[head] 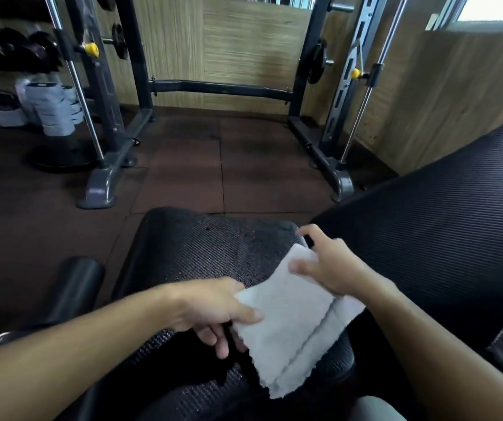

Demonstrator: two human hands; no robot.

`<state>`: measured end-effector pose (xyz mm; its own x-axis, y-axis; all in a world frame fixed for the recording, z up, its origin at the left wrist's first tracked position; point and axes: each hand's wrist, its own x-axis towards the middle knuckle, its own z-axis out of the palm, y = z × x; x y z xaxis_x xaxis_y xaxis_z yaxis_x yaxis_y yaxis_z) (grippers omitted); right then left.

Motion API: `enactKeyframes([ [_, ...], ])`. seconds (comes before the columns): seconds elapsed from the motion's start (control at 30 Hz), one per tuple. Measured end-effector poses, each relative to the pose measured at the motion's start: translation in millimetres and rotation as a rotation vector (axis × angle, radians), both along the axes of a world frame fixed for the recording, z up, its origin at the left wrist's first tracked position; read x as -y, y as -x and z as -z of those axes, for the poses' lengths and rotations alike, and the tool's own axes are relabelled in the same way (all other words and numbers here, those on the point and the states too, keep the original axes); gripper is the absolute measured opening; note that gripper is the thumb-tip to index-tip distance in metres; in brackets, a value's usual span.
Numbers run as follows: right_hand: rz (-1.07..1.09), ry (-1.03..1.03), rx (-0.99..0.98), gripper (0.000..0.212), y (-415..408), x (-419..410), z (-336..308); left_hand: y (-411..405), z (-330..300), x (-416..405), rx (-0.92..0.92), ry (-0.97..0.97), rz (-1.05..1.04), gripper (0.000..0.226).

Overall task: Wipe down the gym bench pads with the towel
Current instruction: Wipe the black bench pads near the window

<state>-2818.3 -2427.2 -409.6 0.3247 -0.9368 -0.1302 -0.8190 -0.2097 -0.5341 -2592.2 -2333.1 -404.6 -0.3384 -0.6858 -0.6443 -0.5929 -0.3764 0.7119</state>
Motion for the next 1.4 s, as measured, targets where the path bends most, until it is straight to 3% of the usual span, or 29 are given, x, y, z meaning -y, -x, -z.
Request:
enactKeyframes([
  [0.1,-0.137,0.167,-0.080,0.058,-24,17,-2,-11,-7,10,0.113,0.126,0.014,0.026],
  [0.17,-0.216,0.325,-0.169,0.053,-40,26,5,-23,-10,13,0.100,0.124,-0.057,0.024],
  [0.27,-0.248,0.509,-0.289,0.051,-53,30,33,-31,-5,4,0.253,0.123,-0.035,0.027],
  [0.33,-0.153,0.629,-0.216,0.045,-49,24,41,-36,2,4,0.408,0.276,-0.109,0.029],
  [0.4,-0.045,0.733,-0.116,0.042,-45,11,32,-49,5,10,0.558,0.550,-0.247,0.028],
  [0.43,-0.017,0.697,-0.069,0.044,-44,0,27,-55,6,12,0.571,0.659,-0.305,0.027],
  [0.5,-0.025,0.403,-0.072,0.064,-48,-26,19,-64,11,14,0.625,0.782,-0.249,0.040],
  [0.6,-0.106,0.225,-0.257,0.084,-69,-56,40,-68,26,11,0.862,0.544,0.082,0.067],
  [0.67,-0.101,0.199,-0.300,0.084,-76,-63,57,-74,32,14,0.853,0.367,0.154,0.070],
  [0.83,-0.074,0.259,-0.258,0.085,-72,-57,61,-79,20,24,0.808,0.255,0.214,0.073],
  [1.23,-0.082,0.147,-0.195,0.085,-72,-55,52,-77,22,26,0.727,0.257,0.080,0.081],
  [1.4,-0.006,0.029,-0.298,0.079,-89,-55,34,-75,16,28,0.737,0.212,0.099,0.080],
])
